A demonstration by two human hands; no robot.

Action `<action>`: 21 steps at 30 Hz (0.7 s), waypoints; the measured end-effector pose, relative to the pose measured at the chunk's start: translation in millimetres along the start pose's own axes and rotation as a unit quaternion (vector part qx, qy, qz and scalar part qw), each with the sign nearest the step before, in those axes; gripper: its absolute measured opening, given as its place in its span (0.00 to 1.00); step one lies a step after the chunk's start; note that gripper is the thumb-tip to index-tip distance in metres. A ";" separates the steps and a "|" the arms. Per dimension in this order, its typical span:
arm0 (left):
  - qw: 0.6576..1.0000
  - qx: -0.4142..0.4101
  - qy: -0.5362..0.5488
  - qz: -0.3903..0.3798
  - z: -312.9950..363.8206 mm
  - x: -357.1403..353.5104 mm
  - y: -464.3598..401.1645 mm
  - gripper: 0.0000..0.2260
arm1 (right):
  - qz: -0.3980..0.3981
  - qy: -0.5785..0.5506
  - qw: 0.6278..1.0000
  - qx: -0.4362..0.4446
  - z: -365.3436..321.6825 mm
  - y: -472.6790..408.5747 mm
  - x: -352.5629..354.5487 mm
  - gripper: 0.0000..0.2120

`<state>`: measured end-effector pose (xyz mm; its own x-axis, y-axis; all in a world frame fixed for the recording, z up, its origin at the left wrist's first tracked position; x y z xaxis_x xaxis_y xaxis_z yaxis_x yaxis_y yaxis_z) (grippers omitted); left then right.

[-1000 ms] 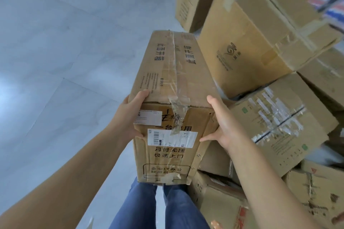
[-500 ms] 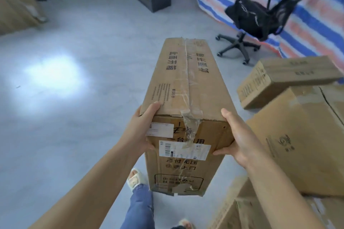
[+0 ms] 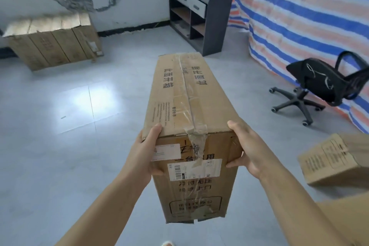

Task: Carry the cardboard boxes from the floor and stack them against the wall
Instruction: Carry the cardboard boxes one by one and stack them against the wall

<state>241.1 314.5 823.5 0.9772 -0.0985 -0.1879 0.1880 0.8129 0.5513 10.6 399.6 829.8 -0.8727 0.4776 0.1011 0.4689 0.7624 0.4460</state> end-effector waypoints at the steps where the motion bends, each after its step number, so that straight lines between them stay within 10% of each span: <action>1: 1.000 0.001 0.010 0.011 7.5 2.8 -11.0 0.13 | -0.007 0.012 1.000 0.003 -10.7 -14.1 -9.1 0.07; 21: 0.978 0.005 0.088 0.189 159.4 -53.0 -288.0 0.16 | -0.181 0.123 0.976 -0.009 -185.8 -376.6 -111.9 0.08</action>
<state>150.8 -5.9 804.3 0.9450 0.3093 -0.1062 -0.1815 0.7662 0.6164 -93.6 -22.1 815.7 -0.9878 0.0582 0.1442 0.1242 0.8530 0.5069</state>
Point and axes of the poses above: each hand's wrist, its own y-axis away from the middle knuckle, its own x-axis out of the back of the hand, z = x × y, the point moved 6 cm from there along -y, towards the middle knuckle, and after that the axes turned 4 degrees about y, right-handed, at the moved point
